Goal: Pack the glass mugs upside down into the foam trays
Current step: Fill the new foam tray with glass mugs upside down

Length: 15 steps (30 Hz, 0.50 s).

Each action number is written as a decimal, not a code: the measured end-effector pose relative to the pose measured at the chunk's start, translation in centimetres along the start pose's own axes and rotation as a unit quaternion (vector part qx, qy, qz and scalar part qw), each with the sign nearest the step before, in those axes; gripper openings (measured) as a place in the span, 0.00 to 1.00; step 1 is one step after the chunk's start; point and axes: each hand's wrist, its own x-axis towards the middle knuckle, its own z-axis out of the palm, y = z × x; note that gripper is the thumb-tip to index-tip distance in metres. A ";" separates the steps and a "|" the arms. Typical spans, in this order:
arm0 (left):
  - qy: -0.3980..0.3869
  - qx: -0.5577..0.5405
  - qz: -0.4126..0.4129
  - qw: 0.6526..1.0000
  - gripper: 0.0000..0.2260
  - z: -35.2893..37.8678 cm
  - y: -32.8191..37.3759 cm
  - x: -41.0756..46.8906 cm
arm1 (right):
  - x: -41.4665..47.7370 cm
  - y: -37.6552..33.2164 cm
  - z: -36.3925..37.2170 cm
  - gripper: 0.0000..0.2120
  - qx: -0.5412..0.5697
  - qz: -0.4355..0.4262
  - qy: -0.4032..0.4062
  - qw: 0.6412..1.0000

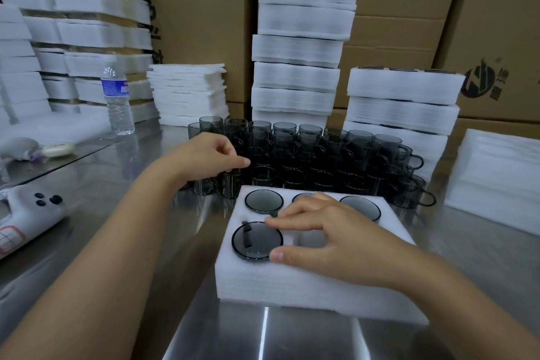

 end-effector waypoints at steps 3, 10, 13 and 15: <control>0.047 0.008 0.025 0.999 0.05 1.0 -0.2 0.4 | 0.0 0.2 0.0 0.27 -0.013 -0.012 0.002 1.000; 0.034 0.138 0.025 0.990 0.22 2.4 -0.8 0.8 | 0.0 0.4 0.1 0.27 -0.010 -0.016 0.006 1.000; 0.010 0.162 0.017 0.987 0.22 2.9 -1.2 0.8 | 0.0 0.5 0.1 0.27 -0.009 -0.015 0.005 1.000; 0.013 0.171 0.011 0.985 0.21 2.9 -1.2 0.8 | 0.0 0.5 0.1 0.27 -0.010 -0.015 0.005 1.000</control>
